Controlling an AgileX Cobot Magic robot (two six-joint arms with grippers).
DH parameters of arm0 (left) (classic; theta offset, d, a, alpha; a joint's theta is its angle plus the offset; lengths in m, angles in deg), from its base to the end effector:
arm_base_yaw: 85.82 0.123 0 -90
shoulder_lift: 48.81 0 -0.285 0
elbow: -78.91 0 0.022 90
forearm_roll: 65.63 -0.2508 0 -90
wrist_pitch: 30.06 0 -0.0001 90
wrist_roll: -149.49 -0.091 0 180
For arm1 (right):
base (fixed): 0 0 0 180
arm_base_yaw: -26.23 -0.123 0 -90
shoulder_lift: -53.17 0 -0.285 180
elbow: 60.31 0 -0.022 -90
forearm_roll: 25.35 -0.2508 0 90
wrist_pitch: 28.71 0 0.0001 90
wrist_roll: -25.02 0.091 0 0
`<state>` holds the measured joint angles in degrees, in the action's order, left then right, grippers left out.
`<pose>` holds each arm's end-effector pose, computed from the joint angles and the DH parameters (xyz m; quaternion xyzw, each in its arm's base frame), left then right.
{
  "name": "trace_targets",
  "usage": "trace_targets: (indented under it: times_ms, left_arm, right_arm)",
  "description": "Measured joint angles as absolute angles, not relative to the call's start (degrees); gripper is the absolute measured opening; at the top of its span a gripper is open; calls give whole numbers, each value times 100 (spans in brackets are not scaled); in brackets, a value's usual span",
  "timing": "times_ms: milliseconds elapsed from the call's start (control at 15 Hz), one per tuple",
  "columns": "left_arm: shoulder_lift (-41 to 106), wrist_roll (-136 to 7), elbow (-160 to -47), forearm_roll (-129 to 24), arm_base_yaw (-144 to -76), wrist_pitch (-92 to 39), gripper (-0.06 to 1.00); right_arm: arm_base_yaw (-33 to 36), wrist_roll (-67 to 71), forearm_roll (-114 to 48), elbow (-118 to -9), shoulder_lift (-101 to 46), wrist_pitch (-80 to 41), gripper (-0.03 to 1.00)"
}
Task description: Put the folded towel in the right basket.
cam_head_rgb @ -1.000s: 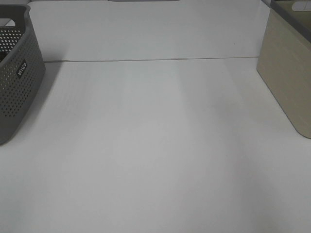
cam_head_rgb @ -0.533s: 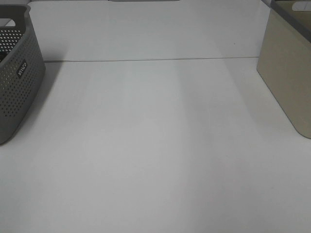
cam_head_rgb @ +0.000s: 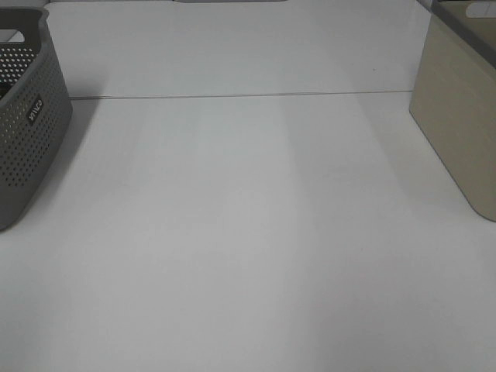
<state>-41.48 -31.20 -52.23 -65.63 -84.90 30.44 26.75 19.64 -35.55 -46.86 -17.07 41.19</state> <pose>-0.0053 -0.0001 0.2762 -0.0017 0.8512 0.0074 0.5248 0.1909 0.0134 0.3604 -0.0305 0.9693 0.0764 0.2318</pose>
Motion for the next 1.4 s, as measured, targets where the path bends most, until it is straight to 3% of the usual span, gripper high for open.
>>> trace_targets:
  times_ms: [600,867,1400]
  left_arm:
    - [-4148,-3120,-5223,-6563,-8490,3044,97]
    - [-4148,-3120,-5223,-6563,-8490,3044,97]
    - [-4148,-3120,-5223,-6563,-8490,3044,97]
  right_arm:
    - [2675,1964,-2908,-1810,2212,4136,63]
    - [2675,2078,-2707,-1432,3896,3792,63]
    - [2675,2130,-2701,-1208,4578,3288,63]
